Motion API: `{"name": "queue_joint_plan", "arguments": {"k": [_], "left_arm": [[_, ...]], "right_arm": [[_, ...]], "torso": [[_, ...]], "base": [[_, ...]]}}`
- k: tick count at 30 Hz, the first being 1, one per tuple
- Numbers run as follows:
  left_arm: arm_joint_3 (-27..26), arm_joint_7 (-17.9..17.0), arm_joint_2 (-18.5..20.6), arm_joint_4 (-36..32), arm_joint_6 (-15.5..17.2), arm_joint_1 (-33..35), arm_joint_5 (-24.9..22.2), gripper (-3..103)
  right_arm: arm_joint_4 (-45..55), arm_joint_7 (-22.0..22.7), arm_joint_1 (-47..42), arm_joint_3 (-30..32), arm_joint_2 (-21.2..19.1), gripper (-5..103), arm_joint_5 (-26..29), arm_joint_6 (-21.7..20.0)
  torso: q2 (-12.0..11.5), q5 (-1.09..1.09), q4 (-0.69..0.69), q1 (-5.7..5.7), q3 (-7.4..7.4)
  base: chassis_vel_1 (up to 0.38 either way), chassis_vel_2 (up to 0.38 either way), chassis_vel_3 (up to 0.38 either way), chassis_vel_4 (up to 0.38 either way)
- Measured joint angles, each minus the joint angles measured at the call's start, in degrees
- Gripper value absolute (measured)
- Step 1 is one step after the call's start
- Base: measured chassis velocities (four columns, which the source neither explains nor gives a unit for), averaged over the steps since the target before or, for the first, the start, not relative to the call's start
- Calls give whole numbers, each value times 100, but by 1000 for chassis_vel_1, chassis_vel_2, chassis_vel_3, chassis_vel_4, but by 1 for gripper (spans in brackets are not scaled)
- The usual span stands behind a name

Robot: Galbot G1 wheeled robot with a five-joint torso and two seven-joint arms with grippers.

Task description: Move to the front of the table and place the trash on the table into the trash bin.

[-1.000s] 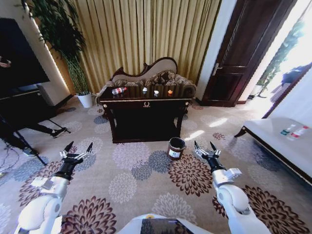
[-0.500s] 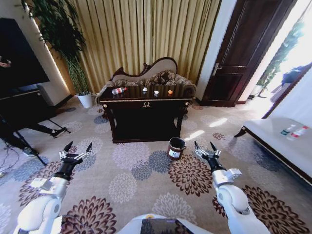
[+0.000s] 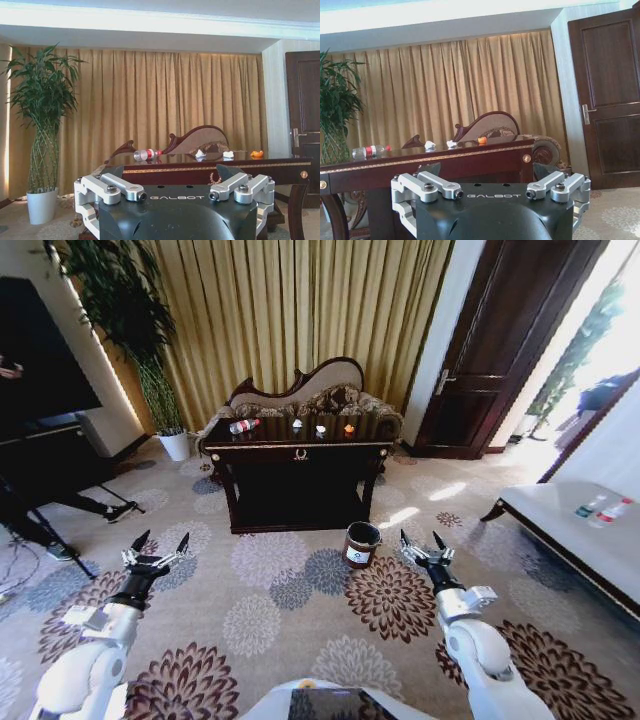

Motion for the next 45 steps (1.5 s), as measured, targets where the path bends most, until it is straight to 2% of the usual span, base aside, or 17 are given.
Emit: {"name": "queue_joint_plan", "arguments": {"k": [21, 45], "left_arm": [[-8, 38, -4, 1, -19, 7, 10, 100], [-10, 92, 2, 23, -58, 15, 7, 100]], "right_arm": [[-39, -141, 6, -17, 11, 100, -13, 62], [-51, -171, -16, -22, 28, 100, -40, 79]], "torso": [[1, 0, -1, -1, -1], [1, 0, 0, -1, -1]], "base": [[-18, 16, 17, -18], [-185, 186, 184, -192]]}}
